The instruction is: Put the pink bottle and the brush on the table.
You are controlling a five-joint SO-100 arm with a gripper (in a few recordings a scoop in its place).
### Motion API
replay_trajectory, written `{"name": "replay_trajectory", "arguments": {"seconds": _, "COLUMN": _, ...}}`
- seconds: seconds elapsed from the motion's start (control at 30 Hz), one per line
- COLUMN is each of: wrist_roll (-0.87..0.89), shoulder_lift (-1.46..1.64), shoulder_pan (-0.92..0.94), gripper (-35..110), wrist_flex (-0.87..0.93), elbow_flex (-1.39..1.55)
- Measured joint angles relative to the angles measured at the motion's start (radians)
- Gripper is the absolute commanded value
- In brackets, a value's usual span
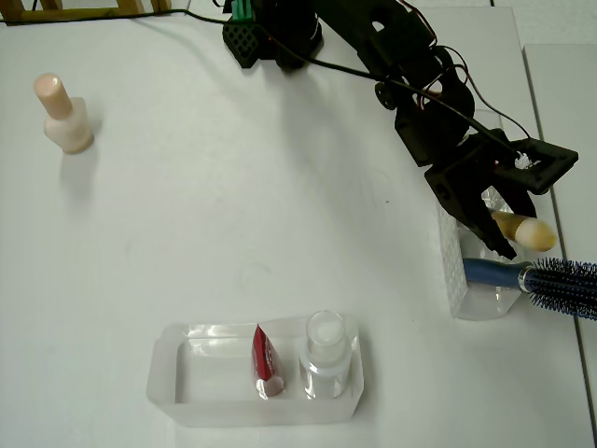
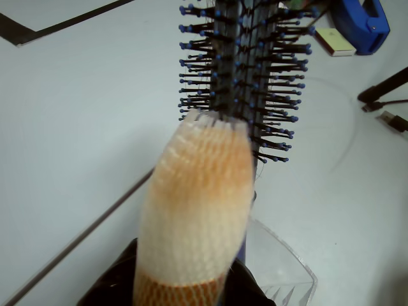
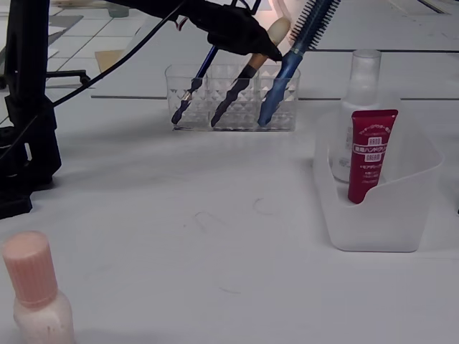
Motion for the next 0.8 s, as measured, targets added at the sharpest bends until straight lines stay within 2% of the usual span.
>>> {"name": "replay_trajectory", "arguments": {"seconds": 0.23, "wrist_roll": 0.003, "shoulder_lift": 0.002, "shoulder_pan": -0.005, "gripper": 3, "wrist_flex": 0.000, "elbow_flex": 0.012}}
{"name": "replay_trajectory", "arguments": {"seconds": 0.8, "wrist_roll": 0.017, "shoulder_lift": 0.008, "shoulder_pan": -0.015, "gripper": 0, "wrist_flex": -0.034, "elbow_flex": 0.052}}
